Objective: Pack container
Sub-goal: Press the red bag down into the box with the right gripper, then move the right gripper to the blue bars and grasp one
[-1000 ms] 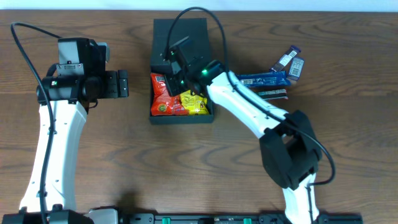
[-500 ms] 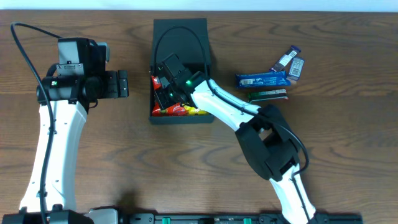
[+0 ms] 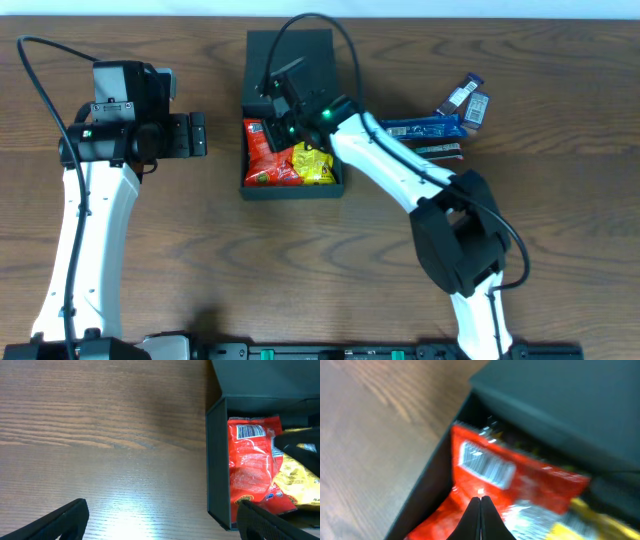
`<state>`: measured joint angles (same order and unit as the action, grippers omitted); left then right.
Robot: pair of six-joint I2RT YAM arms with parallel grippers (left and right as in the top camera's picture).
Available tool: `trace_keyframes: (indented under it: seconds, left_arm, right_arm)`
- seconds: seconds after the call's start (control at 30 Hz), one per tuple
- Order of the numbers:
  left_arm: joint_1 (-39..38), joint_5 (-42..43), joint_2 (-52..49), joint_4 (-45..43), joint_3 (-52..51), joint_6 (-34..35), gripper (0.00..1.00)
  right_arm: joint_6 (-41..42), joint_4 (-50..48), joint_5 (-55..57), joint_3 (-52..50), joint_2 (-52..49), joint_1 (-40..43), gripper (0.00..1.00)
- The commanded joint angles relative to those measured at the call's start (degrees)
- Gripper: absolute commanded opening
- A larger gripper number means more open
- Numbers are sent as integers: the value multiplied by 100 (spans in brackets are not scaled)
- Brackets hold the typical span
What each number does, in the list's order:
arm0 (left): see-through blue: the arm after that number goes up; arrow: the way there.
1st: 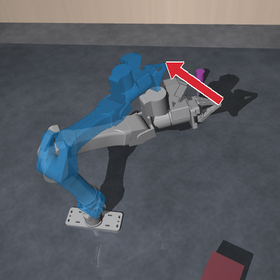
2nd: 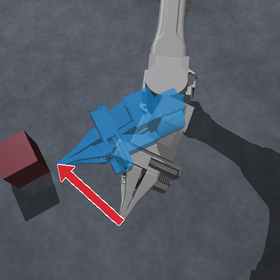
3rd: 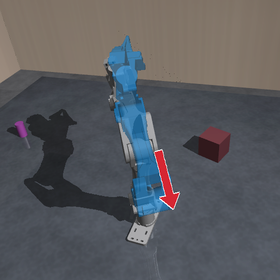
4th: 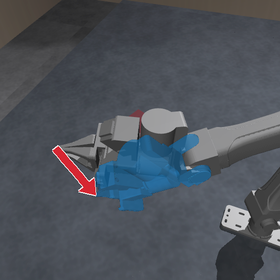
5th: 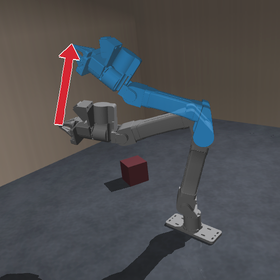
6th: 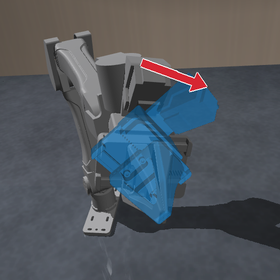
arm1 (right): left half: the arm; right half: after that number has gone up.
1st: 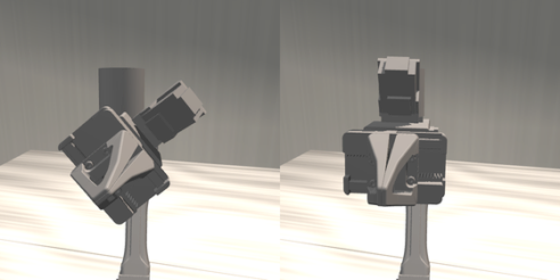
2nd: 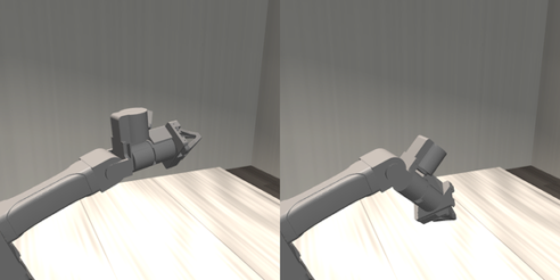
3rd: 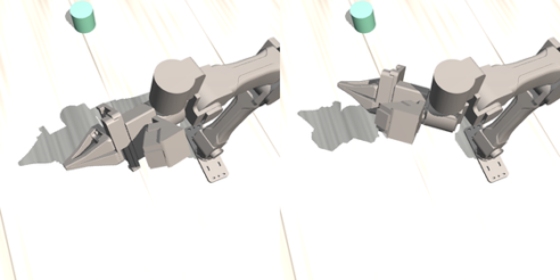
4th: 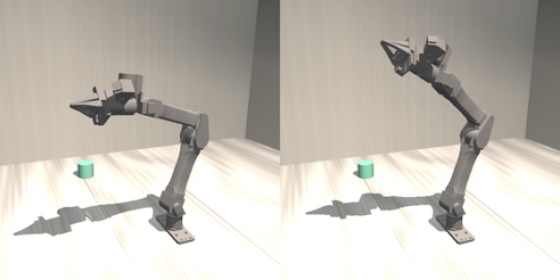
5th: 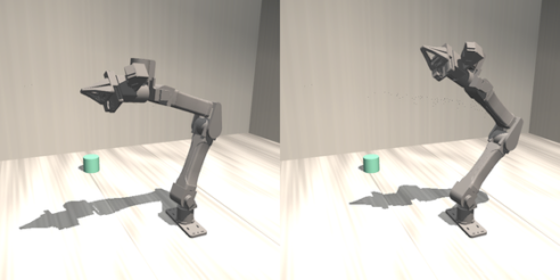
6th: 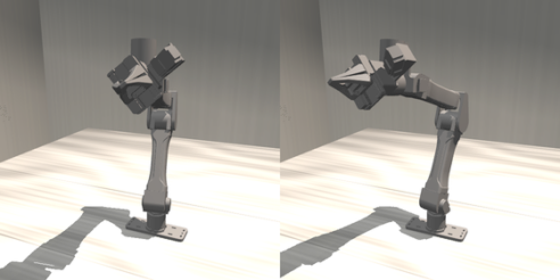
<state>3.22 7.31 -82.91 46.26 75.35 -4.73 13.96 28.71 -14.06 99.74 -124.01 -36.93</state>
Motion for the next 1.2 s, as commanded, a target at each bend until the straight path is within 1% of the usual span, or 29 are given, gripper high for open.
trace_keyframes:
  seconds: [0.0,0.1,0.27,0.6,0.73,0.8,0.93,1.07,1.17]
  left_arm:
    - [24,-22,52,0,127,22,96]
    - [24,-22,52,0,127,22,96]
    - [24,-22,52,4,127,22,96]
    - [24,-22,52,2,127,22,95]
    - [24,-22,52,2,127,22,95]
    - [24,-22,52,0,127,22,95]
    - [24,-22,52,2,127,22,96]
    - [24,-22,52,2,127,22,95]
    - [24,-22,52,2,127,22,95]
  right_arm:
    - [-116,-31,422,63,-15,20,1]
    - [-118,-83,568,63,-109,20,1]
    - [-116,-24,157,63,-348,-4,1]
    - [-68,-96,157,63,-1010,-120,1]
    - [-50,-243,157,66,-1060,-118,1]
    - [-48,-330,157,103,-1056,-116,1]
    - [-52,-208,114,348,-957,-74,1]
    - [-50,118,129,732,-457,55,1]
    - [129,345,345,940,52,249,1]
